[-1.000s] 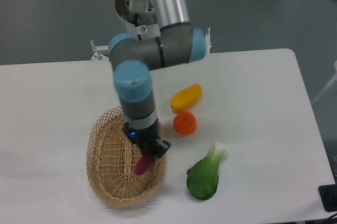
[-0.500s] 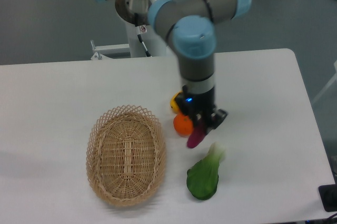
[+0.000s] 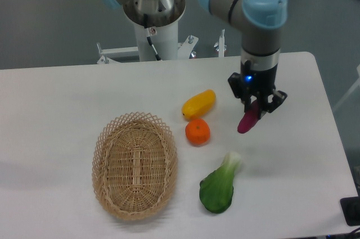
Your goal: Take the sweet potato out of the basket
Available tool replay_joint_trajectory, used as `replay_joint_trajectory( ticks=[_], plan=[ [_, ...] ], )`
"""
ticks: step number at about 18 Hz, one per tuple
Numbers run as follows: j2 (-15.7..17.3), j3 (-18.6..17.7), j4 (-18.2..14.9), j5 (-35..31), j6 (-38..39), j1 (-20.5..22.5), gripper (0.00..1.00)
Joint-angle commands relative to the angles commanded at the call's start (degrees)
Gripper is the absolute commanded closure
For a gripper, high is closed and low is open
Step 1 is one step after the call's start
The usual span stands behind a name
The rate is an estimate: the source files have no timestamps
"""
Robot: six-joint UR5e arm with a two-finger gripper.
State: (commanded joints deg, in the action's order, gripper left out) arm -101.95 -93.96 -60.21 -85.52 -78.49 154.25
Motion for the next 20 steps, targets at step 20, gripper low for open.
replay_joint_trajectory(
  ticks=[20],
  plan=[
    [-0.09, -0.09, 0.09, 0.00, -0.70, 0.53, 0.79]
  ],
)
